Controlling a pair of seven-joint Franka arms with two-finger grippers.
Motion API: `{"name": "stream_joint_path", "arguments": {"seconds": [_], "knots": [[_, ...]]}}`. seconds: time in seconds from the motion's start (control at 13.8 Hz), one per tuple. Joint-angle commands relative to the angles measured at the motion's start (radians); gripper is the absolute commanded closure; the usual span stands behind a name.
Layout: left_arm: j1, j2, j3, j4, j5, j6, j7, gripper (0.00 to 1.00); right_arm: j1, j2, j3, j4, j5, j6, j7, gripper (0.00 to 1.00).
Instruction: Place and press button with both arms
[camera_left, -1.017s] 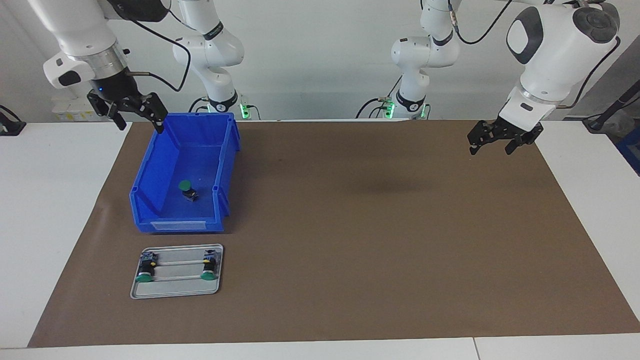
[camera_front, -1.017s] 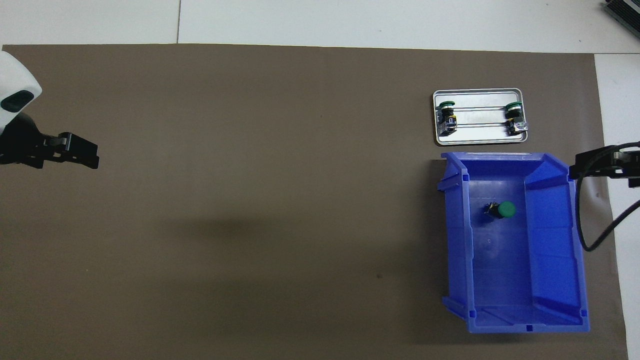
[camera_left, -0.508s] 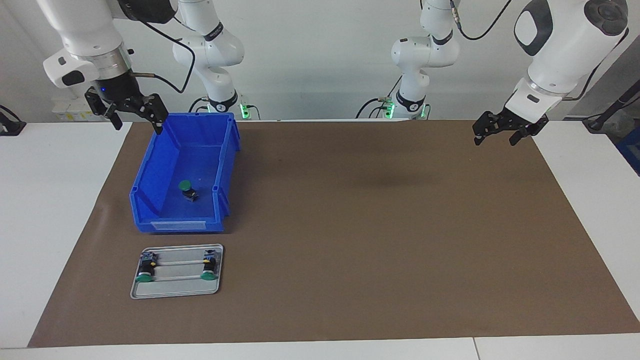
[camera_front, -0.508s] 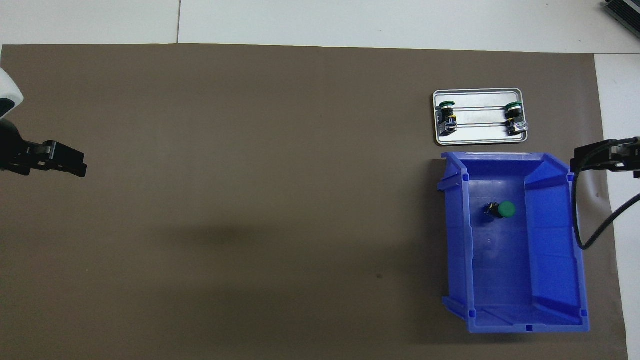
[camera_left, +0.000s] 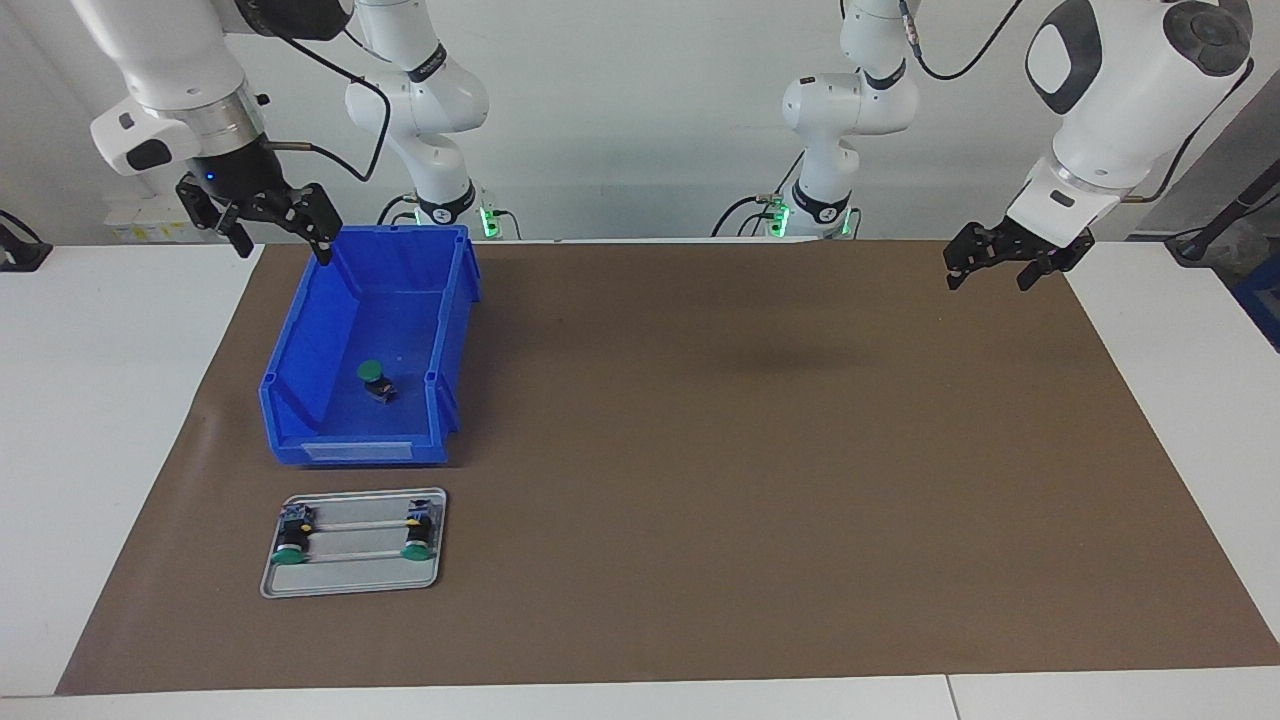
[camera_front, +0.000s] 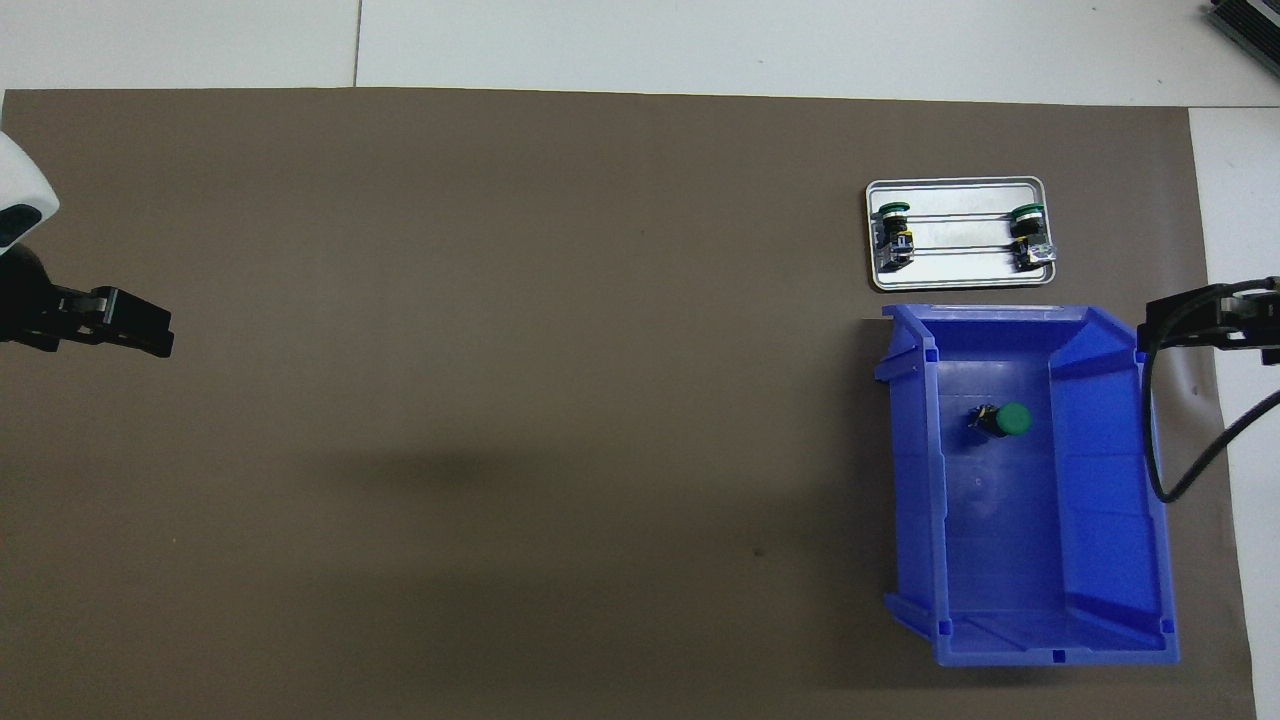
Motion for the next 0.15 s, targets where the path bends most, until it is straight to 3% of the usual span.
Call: {"name": "stream_joint_path", "arguments": {"seconds": [0.0, 0.07], "knots": [[-0.002, -0.028, 0.0, -0.038, 0.02, 0.066, 0.049, 0.01, -0.012, -0.009, 0.003, -0.006, 0.024, -0.003, 0.013, 0.0], [-0.002, -0.028, -0.002, -0.043, 0.02, 0.08, 0.057, 0.01, -0.012, -0.009, 0.001, -0.006, 0.022, -0.003, 0.013, 0.0]]}}
